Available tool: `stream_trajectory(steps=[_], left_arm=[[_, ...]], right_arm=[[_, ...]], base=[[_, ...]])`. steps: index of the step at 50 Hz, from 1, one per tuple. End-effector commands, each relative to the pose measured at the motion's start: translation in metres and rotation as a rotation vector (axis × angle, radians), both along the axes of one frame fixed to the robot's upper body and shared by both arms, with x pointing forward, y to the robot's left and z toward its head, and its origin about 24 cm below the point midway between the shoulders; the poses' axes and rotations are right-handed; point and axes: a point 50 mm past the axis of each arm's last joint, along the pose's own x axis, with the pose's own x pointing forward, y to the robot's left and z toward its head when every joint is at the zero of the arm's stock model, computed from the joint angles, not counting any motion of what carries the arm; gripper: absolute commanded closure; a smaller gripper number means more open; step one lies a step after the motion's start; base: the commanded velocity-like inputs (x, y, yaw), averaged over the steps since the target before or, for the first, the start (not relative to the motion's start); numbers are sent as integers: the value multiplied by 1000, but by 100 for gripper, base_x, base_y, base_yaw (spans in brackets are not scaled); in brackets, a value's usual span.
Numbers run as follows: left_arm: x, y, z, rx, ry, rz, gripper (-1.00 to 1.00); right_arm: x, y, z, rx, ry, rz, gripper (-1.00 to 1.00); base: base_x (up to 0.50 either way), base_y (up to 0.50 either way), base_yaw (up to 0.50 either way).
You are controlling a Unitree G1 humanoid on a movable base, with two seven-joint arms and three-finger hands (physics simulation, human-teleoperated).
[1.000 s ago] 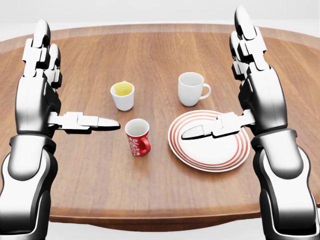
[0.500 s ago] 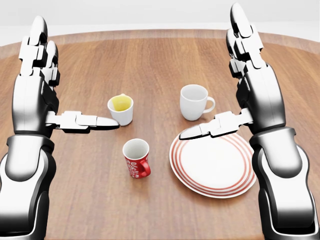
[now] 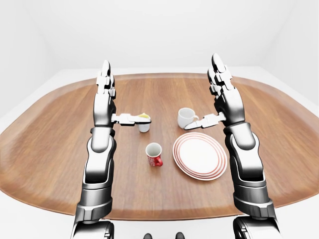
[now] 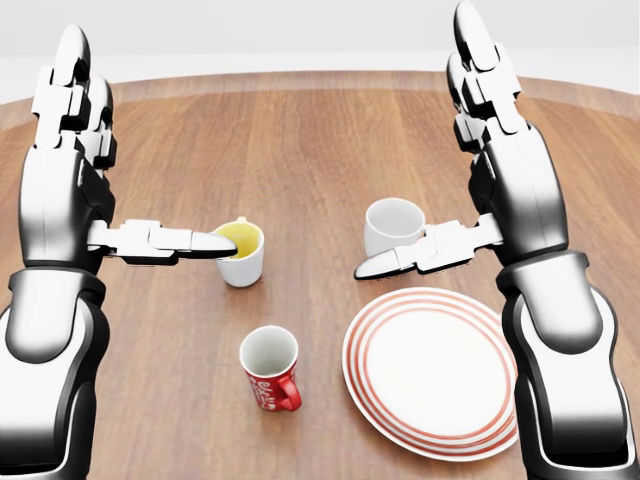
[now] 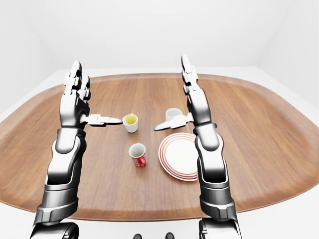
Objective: Pick up the red mug and put it on the plate
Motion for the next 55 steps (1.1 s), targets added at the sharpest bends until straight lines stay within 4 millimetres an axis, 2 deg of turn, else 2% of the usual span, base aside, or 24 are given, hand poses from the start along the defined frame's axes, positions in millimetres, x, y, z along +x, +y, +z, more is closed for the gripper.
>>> stream_trajectory(steps=[1,43,50,53,55], left_arm=[[-1,0,2,0,-9,1,-100],[-5,0,4,3,-23,0,-100],[-4,1,2,3,-17,2,-100],[-4,1,2,2,-17,2,-100],[-4,1,4,1,-24,1,-100]], right_arm=[[-1,1,1,-6,-5,3,-100],[3,2,1,-34,4,5,-100],[4,7,1,-72,12,38,-100],[9,9,-1,-107,29,51,-100],[21,11,-9,-151,88,59,-100]], base=[[26,0,0],[27,0,0],[19,0,0],[0,0,0],[0,0,0]])
